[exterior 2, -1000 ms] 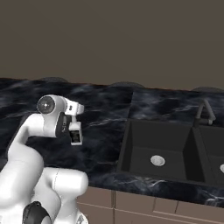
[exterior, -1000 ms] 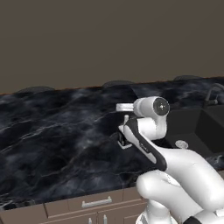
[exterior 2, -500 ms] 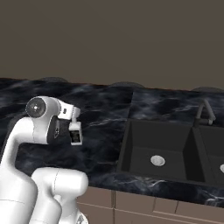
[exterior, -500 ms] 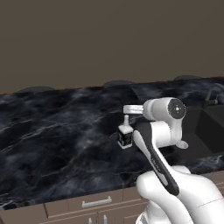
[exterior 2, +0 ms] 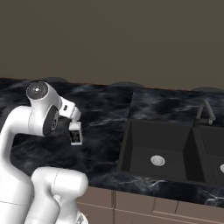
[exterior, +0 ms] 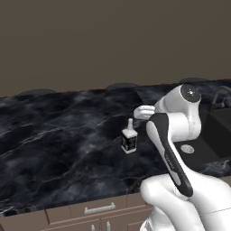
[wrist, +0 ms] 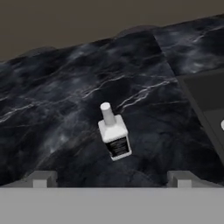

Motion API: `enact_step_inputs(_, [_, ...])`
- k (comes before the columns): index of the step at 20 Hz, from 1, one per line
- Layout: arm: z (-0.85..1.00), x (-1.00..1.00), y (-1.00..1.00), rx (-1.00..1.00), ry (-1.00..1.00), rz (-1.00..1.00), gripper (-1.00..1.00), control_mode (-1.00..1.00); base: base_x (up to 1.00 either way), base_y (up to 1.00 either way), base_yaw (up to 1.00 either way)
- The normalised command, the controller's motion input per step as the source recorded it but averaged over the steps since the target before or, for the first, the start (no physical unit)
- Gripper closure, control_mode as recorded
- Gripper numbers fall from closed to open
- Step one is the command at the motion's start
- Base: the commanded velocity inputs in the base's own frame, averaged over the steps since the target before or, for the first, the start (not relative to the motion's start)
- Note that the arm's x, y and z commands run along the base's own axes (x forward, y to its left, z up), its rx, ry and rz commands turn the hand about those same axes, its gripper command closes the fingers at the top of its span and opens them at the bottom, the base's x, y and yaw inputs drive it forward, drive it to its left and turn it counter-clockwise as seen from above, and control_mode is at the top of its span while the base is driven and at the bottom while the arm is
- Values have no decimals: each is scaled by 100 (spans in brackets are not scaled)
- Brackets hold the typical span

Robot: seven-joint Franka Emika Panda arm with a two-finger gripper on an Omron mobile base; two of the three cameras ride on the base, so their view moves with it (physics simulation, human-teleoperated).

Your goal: Move the drinks to the dining counter.

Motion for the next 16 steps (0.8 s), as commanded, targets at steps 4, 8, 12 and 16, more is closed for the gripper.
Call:
enact_step_inputs(4, [4, -59, 2, 0, 27, 3, -100, -100, 0, 0, 0])
enact_step_inputs(8, [0, 0, 0, 0, 0, 0, -100, 100, -78, 53, 17])
enact_step_inputs(12, [0, 0, 0, 0, 0, 0, -100, 100, -79, 90, 26])
enact_step_inputs(16, [0, 0, 0, 0, 0, 0, -100, 100, -35, 91, 67])
